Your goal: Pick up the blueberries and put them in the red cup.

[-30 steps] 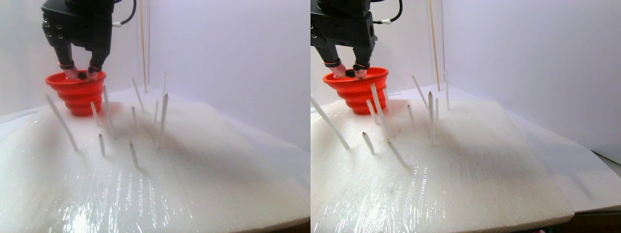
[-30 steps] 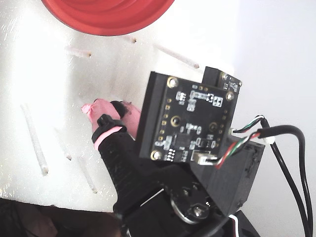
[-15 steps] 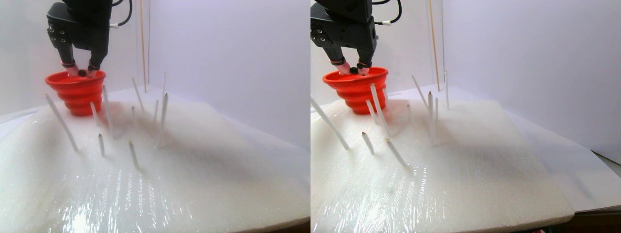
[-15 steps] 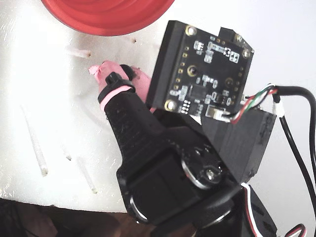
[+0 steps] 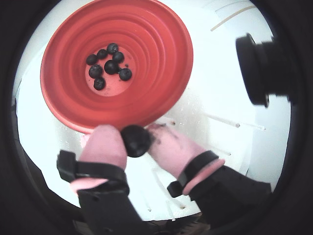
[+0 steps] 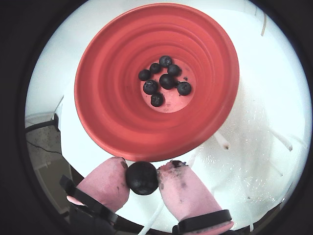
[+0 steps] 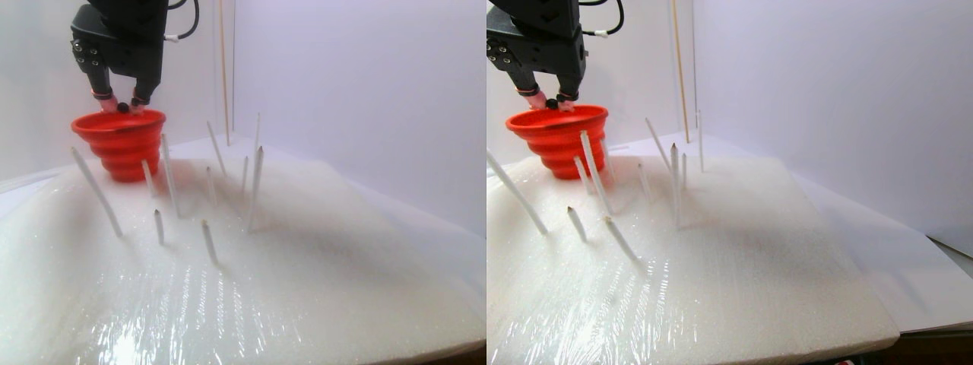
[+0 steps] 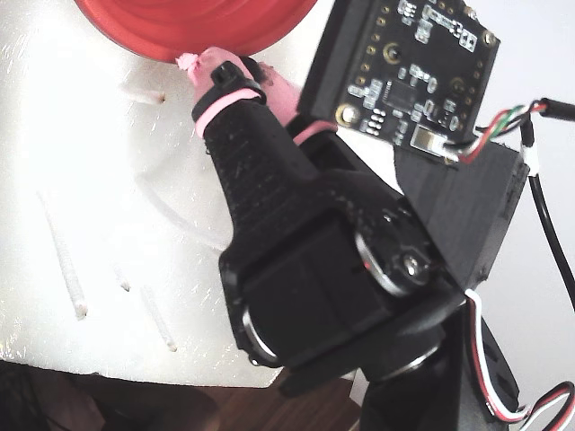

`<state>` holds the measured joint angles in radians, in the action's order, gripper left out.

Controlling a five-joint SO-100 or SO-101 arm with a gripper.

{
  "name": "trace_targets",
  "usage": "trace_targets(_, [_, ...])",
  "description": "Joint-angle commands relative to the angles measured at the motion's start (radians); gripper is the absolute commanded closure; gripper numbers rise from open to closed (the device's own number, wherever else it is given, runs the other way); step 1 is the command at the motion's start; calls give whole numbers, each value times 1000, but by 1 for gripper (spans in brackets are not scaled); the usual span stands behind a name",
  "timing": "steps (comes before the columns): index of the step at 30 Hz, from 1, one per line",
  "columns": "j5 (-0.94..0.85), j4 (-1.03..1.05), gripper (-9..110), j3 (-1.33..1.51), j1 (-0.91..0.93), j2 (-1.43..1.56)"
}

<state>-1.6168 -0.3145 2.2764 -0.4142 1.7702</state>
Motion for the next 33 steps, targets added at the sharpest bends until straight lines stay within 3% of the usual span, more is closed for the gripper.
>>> trace_targets(1, [12, -31, 91, -80, -35, 8])
trace_targets(33, [40, -49, 84, -103, -15, 54])
